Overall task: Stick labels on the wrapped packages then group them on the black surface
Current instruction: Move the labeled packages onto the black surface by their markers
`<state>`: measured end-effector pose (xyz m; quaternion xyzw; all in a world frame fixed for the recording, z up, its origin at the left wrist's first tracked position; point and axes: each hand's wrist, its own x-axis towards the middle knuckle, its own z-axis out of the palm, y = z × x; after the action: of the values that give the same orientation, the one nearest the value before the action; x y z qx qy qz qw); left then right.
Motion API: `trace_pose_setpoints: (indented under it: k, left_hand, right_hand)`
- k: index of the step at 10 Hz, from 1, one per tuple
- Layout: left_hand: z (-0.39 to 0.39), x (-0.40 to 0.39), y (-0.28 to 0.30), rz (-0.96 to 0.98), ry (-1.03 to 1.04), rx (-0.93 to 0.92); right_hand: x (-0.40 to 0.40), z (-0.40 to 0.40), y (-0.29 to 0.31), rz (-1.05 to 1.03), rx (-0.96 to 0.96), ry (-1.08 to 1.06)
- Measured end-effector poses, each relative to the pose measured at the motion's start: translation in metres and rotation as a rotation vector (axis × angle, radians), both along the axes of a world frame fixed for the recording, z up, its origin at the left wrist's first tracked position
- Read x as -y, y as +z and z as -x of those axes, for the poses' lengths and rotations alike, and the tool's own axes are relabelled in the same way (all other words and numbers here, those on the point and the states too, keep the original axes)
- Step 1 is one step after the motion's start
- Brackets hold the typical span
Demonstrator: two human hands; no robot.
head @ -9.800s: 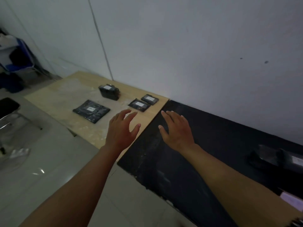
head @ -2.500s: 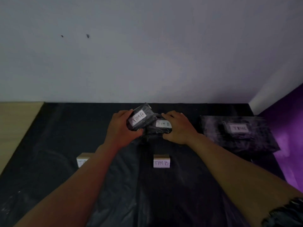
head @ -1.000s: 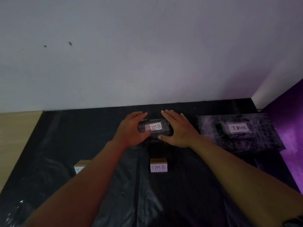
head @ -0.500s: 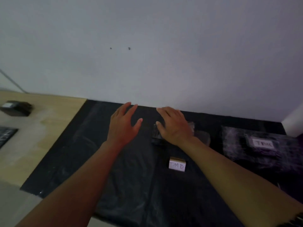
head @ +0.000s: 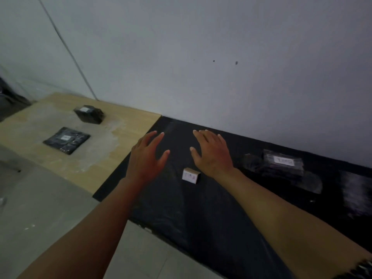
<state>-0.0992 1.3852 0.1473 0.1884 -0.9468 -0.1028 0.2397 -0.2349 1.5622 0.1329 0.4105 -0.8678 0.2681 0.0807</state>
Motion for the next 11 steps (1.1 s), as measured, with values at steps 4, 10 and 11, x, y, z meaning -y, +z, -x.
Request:
trace_pose_setpoints:
  k: [4,10,11]
  left_hand:
    - [-0.062,0.123,0.004,0.018,-0.05,0.015]
    - [-0.004,0.284,-0.018,-0.018,-0.192,0.013]
    - [0.003,0.317,-0.013,-0.023,-0.197,0.016]
  right_hand:
    - [0.11,-0.076,0.01,-0.021,0.045,-0.024]
    - [0.264,-0.033,-0.013,-0.04,0.085,-0.122]
    - [0.293,-0.028,-0.012,-0.044,0.088,-0.141]
